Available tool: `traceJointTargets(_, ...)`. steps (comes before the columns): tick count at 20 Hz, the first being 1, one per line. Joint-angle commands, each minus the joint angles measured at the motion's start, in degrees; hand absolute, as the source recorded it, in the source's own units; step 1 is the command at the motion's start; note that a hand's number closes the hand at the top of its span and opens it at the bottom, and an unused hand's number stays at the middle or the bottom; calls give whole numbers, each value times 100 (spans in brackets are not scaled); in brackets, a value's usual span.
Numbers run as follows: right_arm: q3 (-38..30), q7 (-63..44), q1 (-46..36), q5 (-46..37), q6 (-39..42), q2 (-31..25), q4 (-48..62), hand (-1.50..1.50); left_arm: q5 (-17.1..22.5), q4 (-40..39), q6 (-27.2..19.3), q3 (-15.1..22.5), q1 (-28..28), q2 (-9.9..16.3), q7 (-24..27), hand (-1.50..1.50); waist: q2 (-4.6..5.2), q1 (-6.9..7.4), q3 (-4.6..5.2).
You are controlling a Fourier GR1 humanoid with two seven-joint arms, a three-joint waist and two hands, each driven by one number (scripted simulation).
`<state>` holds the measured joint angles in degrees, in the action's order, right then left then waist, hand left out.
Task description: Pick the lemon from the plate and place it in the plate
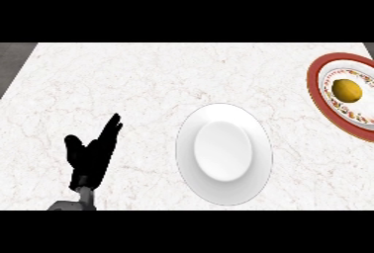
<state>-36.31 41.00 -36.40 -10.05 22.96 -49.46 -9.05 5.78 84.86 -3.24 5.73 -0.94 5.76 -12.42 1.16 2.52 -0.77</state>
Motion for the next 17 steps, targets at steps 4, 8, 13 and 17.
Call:
traceJointTargets(4, 191, 696, 763, -162, 825, -278, -100, -150, 26, -106, 123, -29, 273, 73, 63, 0, -9, -55, 28)
traceJointTargets(8, 371, 670, 827, -320, 731, -364, -208, -150, 76, -521, 94, -111, -29, -58, 74, 0, -9, -107, 38)
traceJointTargets(13, 490, 1248, 1374, -399, 757, -308, -283, -150, -73, -589, 15, -70, 138, -79, 219, 0, -25, -152, 33)
traceJointTargets(17, 468, 1389, 1599, -355, 682, -336, -240, -150, -68, -208, 17, 39, 109, -96, -51, 0, -36, -140, 23)
